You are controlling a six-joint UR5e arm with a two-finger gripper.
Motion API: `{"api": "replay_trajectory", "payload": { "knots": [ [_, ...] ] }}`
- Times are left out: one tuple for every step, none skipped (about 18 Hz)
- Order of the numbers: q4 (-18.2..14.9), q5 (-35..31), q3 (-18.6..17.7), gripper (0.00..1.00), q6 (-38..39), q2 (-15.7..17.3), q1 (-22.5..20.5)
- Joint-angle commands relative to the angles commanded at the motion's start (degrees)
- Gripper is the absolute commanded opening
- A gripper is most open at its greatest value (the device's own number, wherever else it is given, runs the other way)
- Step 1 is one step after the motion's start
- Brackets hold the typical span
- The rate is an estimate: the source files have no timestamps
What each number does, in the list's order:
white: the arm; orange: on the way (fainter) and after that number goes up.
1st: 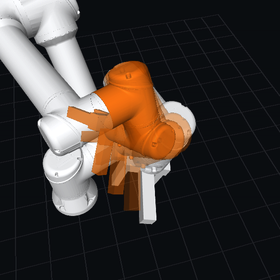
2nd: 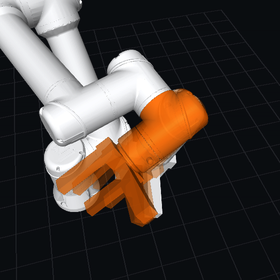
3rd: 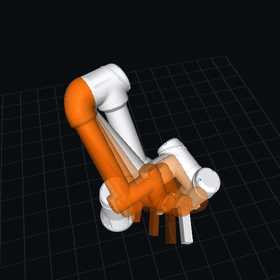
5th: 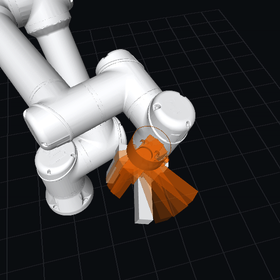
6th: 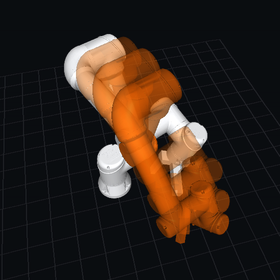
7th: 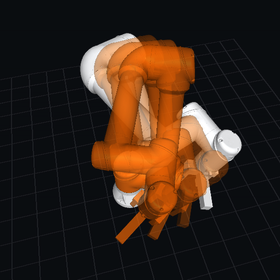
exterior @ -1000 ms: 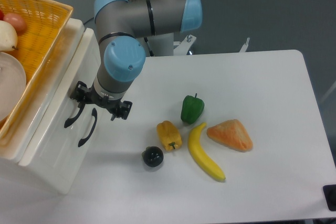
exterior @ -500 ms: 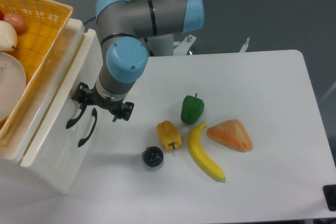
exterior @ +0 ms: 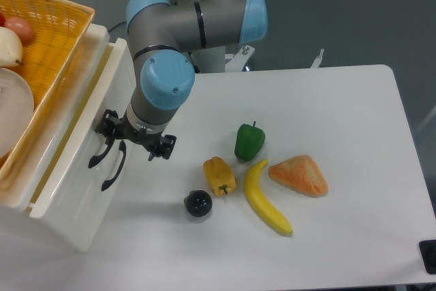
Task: Slide the top white drawer open
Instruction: 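Pull the upper drawer outward away from the cabinet by its handle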
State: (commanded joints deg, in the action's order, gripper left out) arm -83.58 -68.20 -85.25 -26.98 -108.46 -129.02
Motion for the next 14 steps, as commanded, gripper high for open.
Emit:
{"api": "replay_trajectory", "payload": {
  "knots": [
    [0.0, 0.1, 0.0, 1.00, 0.0, 0.0, -0.3],
    [0.0, 0.0, 0.0, 1.00, -0.1, 0.0, -0.3],
    [0.0, 0.0, 0.0, 1.00, -0.1, 0.1, -0.3],
    [-0.1, 0.0, 0.3, 1.00, -0.1, 0.0, -0.4],
    [-0.1, 0.0, 0.6, 1.00, -0.1, 0.0, -0.5],
    [-0.1, 0.0, 0.6, 1.00, -0.1, 0.0, -0.9],
    [-0.1, 0.0, 0.7, 1.00, -0.2, 0.0, -0.9],
    [0.0, 0.0, 0.7, 1.00, -0.2, 0.0, -1.0],
    [0.0, 0.0, 0.7, 1.00, -0.2, 0.0, -1.2],
    [0.1, 0.0, 0.7, 1.00, -0.2, -0.1, -1.2],
    [0.1, 0.0, 0.7, 1.00, -0.2, -0.1, -1.2],
    [0.1, -0.1, 0.7, 1.00, -0.2, -0.1, -1.2],
    [0.0, -0.9, 0.7, 1.00, -0.3, -0.1, -1.2],
    [-0.2, -1.9, 0.7, 1.00, -0.3, -0.2, -1.2]
  ]
}}
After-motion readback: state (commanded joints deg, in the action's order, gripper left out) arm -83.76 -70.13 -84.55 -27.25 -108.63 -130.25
